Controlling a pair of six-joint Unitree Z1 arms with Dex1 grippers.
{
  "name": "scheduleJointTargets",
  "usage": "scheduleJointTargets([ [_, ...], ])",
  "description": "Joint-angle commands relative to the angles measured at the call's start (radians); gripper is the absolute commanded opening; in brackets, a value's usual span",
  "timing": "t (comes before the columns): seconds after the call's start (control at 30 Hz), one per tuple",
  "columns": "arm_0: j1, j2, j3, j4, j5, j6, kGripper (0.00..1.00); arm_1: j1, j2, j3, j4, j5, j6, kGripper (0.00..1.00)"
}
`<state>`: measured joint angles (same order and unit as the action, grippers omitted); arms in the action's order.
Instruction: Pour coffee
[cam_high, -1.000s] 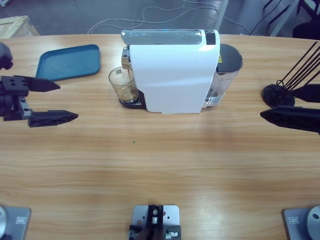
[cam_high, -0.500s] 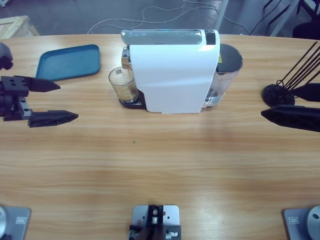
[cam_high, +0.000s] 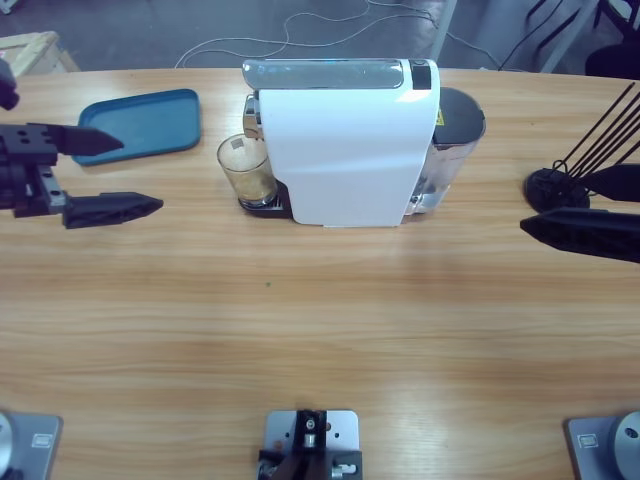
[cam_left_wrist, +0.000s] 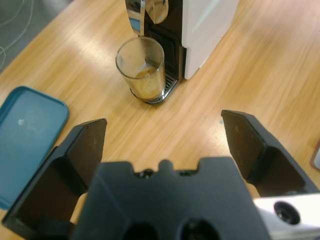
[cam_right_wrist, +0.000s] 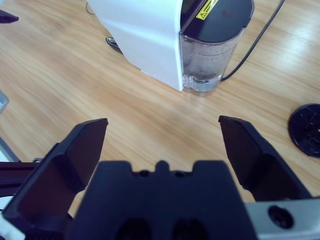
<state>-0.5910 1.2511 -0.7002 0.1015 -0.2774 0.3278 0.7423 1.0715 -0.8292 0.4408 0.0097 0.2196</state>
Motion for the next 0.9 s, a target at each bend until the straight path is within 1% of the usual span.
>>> scheduleJointTargets([
  [0.03, 0.009, 0.066, 0.044, -0.071, 0.007, 0.071, 0.991, 0.006, -0.025, -0.005, 0.067, 0.033, -0.013, 0.996],
  [0.1, 0.042, 0.098, 0.045, -0.109, -0.034, 0.092, 0.991, 0.006, -0.023, -0.015, 0.087, 0.037, -0.013, 0.996],
  [0.3, 0.230, 0.281, 0.036, -0.198, -0.381, 0.267, 0.991, 0.006, -0.011, -0.083, 0.214, 0.045, -0.066, 0.996],
  [0.37, 0.266, 0.320, 0.021, -0.204, -0.442, 0.323, 0.991, 0.006, -0.005, -0.088, 0.234, 0.046, -0.092, 0.996],
  [0.43, 0.276, 0.354, 0.008, -0.207, -0.453, 0.368, 0.991, 0.006, 0.007, -0.089, 0.247, 0.053, -0.129, 0.998],
  [0.5, 0.277, 0.375, -0.001, -0.223, -0.452, 0.395, 0.991, 0.006, 0.018, -0.094, 0.254, 0.061, -0.134, 0.996],
  [0.73, 0.241, 0.480, -0.063, -0.281, -0.427, 0.398, 0.991, 0.005, 0.007, -0.107, 0.319, 0.082, -0.160, 0.996],
  [0.9, 0.217, 0.547, -0.107, -0.285, -0.422, 0.398, 0.991, 0.005, 0.010, -0.113, 0.322, 0.081, -0.164, 0.997],
])
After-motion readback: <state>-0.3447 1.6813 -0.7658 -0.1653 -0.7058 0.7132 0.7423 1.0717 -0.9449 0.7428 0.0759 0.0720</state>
